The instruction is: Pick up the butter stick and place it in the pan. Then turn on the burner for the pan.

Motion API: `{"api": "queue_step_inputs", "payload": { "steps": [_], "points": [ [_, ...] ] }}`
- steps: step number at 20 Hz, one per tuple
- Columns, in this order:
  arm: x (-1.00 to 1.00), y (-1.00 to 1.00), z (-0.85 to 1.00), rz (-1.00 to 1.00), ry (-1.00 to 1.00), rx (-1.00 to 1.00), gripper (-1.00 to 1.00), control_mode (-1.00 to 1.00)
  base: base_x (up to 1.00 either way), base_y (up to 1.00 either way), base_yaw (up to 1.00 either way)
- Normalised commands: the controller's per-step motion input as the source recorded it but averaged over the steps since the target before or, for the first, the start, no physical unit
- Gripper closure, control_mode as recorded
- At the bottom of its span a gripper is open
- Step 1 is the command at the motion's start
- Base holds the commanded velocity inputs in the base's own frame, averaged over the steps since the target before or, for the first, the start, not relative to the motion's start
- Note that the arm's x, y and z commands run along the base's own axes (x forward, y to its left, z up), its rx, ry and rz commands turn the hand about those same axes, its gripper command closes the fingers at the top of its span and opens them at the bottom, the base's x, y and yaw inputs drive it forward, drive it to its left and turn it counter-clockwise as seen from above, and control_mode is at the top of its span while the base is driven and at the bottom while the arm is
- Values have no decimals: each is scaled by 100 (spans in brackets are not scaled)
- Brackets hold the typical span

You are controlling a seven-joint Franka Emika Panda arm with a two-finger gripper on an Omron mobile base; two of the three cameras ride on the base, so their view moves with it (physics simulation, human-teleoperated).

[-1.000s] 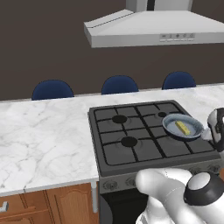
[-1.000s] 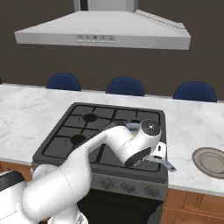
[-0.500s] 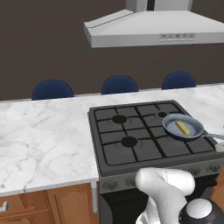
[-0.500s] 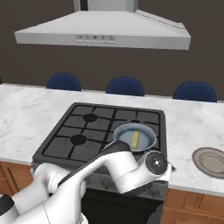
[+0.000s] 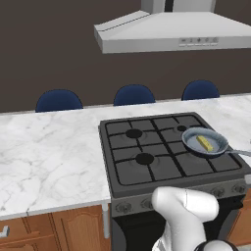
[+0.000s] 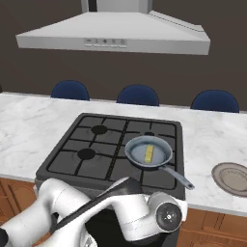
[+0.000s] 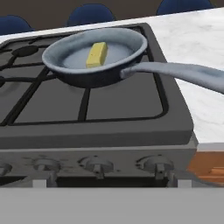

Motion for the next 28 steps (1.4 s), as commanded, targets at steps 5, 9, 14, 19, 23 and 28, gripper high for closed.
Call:
{"api": "queue_step_inputs", "payload": {
  "steps": [5, 9, 14, 19, 23, 28],
  "points": [
    [-1, 0, -25, 0, -12, 0, -100, -100, 0, 0, 0],
    [0, 0, -34, 0, -14, 0, -100, -100, 0, 0, 0],
    [0, 0, -37, 0, -15, 0, -100, -100, 0, 0, 0],
    [0, 0, -33, 0, -19, 0, -100, -100, 0, 0, 0],
    [0, 0, -16, 0, -20, 0, -100, -100, 0, 0, 0],
    [0, -7, -3, 0, -19, 3, -100, -100, 0, 0, 0]
  ]
}}
